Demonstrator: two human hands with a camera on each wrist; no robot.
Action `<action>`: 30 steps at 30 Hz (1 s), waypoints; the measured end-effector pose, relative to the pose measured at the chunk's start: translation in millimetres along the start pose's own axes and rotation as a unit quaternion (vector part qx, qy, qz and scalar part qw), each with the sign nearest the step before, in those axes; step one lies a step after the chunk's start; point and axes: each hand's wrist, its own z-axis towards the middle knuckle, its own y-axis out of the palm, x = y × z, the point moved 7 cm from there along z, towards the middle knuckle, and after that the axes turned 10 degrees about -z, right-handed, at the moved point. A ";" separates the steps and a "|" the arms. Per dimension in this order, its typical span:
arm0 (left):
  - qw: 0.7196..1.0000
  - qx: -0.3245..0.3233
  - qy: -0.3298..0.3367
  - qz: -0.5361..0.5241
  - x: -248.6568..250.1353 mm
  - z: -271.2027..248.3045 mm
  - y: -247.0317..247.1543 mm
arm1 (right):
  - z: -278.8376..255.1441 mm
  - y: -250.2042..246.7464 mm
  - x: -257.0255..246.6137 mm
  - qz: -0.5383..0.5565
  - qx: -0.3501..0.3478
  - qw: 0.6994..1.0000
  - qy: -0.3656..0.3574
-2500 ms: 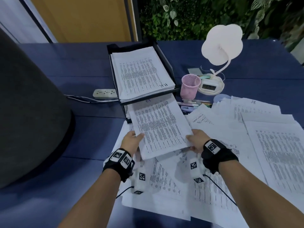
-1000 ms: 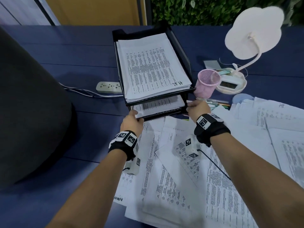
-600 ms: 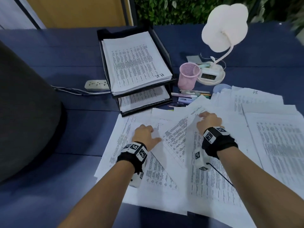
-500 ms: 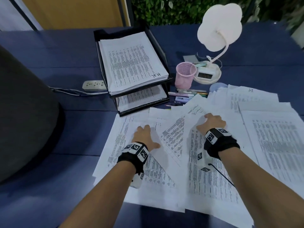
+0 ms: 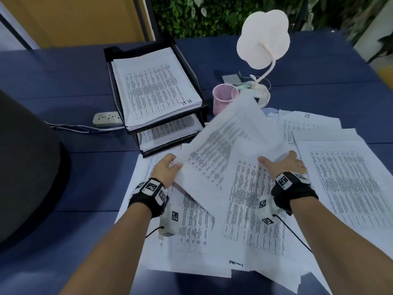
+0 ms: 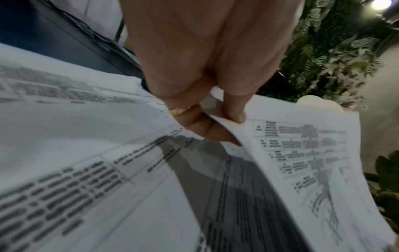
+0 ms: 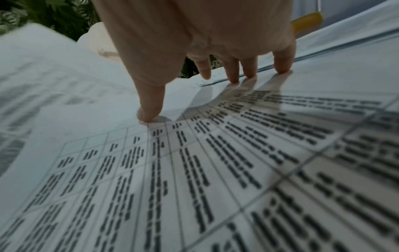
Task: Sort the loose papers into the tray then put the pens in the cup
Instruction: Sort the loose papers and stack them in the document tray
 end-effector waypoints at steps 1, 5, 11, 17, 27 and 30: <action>0.999 0.004 -0.006 -0.038 -2.5 0.7 -4.2 | 2.5 -1.8 -0.1 0.009 0.005 1.000 -0.002; 0.997 -0.041 -0.057 -0.035 -15.4 0.9 -3.6 | 10.1 -1.8 -11.8 0.025 0.007 0.999 -0.034; 0.920 -0.274 -0.103 0.260 -19.5 -26.0 40.6 | 7.4 6.5 -20.6 -0.093 -0.018 0.993 -0.067; 0.964 -0.197 -0.099 0.151 -16.7 -26.2 78.7 | 3.7 7.8 -19.5 -0.105 -0.021 0.991 -0.083; 0.972 -0.189 -0.094 0.100 -22.5 -48.5 133.0 | -7.0 4.0 -16.2 -0.069 -0.028 0.991 -0.113; 0.982 -0.147 -0.097 0.070 -20.5 -40.0 115.9 | -7.0 3.0 -14.3 -0.035 -0.028 0.994 -0.104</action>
